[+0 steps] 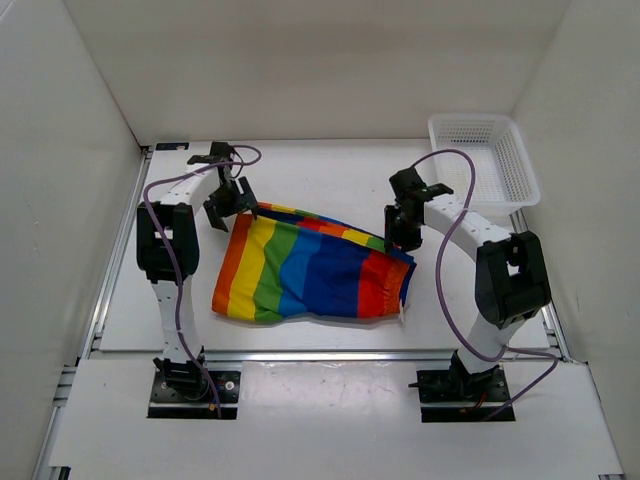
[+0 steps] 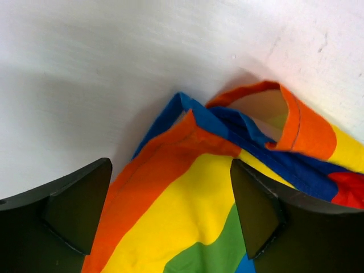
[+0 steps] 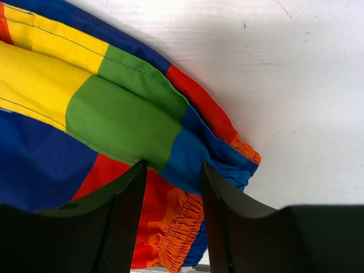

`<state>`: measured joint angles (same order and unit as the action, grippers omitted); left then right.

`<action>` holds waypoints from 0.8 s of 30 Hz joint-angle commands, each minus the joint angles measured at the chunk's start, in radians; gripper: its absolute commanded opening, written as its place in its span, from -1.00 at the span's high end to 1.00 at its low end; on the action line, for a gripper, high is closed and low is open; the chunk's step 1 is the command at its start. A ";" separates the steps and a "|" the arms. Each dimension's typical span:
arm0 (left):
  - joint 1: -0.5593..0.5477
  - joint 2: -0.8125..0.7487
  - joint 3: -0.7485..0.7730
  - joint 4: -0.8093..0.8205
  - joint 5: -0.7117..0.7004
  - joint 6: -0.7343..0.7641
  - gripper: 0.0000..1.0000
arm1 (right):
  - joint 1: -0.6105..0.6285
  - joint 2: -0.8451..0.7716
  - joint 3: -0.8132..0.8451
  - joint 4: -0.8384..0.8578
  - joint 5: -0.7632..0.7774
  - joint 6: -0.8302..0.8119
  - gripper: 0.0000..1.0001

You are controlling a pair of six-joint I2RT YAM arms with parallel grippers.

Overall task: Fold and stack the shorts
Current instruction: Fold the shorts

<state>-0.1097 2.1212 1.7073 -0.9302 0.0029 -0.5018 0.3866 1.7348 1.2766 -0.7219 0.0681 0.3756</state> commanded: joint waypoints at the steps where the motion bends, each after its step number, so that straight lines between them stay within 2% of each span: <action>1: 0.018 0.031 0.060 0.033 0.006 0.017 -0.90 | 0.000 -0.044 -0.008 0.018 -0.010 -0.015 0.03; 6: -0.005 0.089 0.129 0.044 0.098 0.049 -0.63 | 0.000 -0.044 -0.008 0.018 -0.010 -0.015 0.09; 7: -0.005 0.089 0.129 0.054 0.098 0.049 -0.47 | 0.000 -0.044 -0.008 0.018 -0.001 -0.015 0.09; 9: -0.016 0.089 0.140 0.063 0.138 0.060 -0.30 | 0.000 -0.035 -0.008 0.018 -0.001 -0.015 0.15; 10: -0.016 0.089 0.150 0.064 0.138 0.060 0.13 | 0.000 -0.035 -0.008 0.018 -0.001 -0.015 0.15; 13: -0.016 0.071 0.150 0.064 0.138 0.060 0.78 | 0.000 -0.035 -0.008 0.018 -0.001 -0.015 0.19; 18: -0.007 0.004 0.115 0.064 0.129 0.051 0.79 | 0.000 -0.044 -0.017 0.009 -0.001 -0.015 0.35; 21: -0.007 -0.061 0.078 0.064 0.129 0.042 0.79 | 0.000 -0.044 -0.017 0.009 -0.001 -0.015 0.67; 22: -0.007 -0.098 0.078 0.064 0.129 0.042 0.79 | 0.000 -0.044 -0.017 0.009 -0.001 -0.015 0.89; 23: -0.007 -0.118 0.063 0.064 0.129 0.042 0.79 | 0.000 -0.044 -0.017 0.009 -0.001 -0.015 1.00; 24: -0.018 -0.139 0.046 0.064 0.129 0.042 0.79 | 0.000 -0.044 -0.017 -0.004 0.010 -0.015 1.00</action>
<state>-0.1200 2.1452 1.7725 -0.8822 0.1169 -0.4568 0.3866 1.7321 1.2613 -0.7071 0.0677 0.3679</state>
